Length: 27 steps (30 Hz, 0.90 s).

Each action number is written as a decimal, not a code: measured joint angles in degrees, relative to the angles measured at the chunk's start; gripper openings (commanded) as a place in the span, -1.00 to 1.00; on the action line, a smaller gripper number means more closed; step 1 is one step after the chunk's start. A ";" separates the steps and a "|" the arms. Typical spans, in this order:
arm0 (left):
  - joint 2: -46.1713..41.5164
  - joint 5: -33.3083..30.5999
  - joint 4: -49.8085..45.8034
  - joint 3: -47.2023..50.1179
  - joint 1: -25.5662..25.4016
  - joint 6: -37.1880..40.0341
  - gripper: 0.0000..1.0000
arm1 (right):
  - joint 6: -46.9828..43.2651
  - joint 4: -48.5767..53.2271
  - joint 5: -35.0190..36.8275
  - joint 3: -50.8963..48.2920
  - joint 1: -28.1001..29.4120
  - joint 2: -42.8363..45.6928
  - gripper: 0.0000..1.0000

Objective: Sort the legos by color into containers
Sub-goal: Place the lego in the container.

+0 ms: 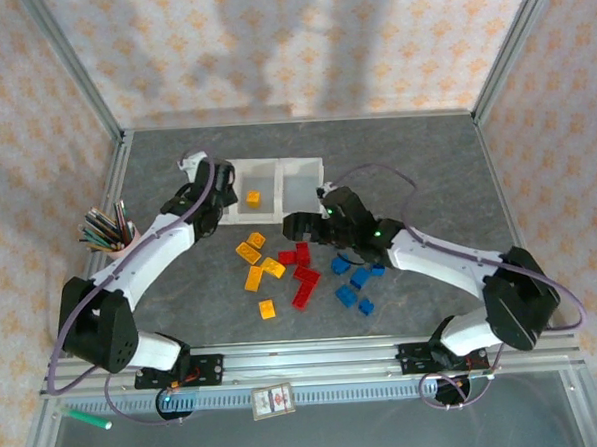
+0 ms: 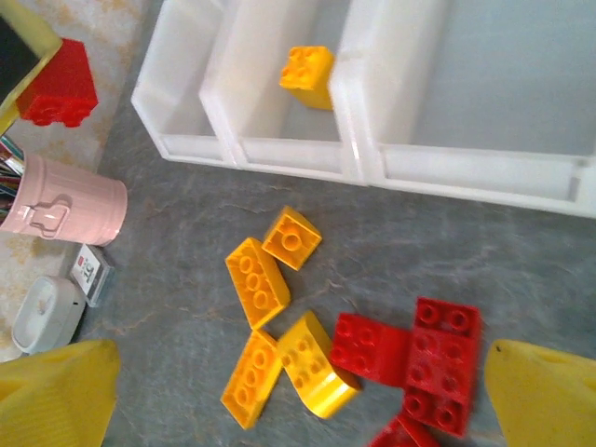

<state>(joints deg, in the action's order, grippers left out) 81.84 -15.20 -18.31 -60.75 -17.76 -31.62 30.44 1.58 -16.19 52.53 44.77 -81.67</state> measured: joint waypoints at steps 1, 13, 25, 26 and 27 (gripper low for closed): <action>0.90 0.13 0.44 -0.26 0.92 0.24 -0.33 | 0.00 -0.59 -0.15 0.48 0.07 -0.85 0.99; 19.08 1.25 3.15 -9.05 6.51 3.56 0.03 | -0.07 -2.16 -0.13 3.34 0.07 -4.48 0.99; 13.64 6.03 1.66 -8.46 6.36 4.57 0.19 | -0.48 -2.05 0.28 2.43 -0.85 -1.11 0.99; 11.89 6.82 1.57 -7.56 6.08 4.55 0.20 | -0.46 -2.01 0.31 1.86 -1.07 -0.15 0.99; 10.34 7.39 1.53 -6.64 5.68 4.55 0.21 | -0.48 -2.05 0.31 1.11 -1.31 0.83 0.99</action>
<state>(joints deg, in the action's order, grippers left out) 92.18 -7.81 -16.78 -67.40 -12.08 -27.07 29.95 -0.47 -15.88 53.65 43.46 -80.84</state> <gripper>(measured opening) 0.597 0.997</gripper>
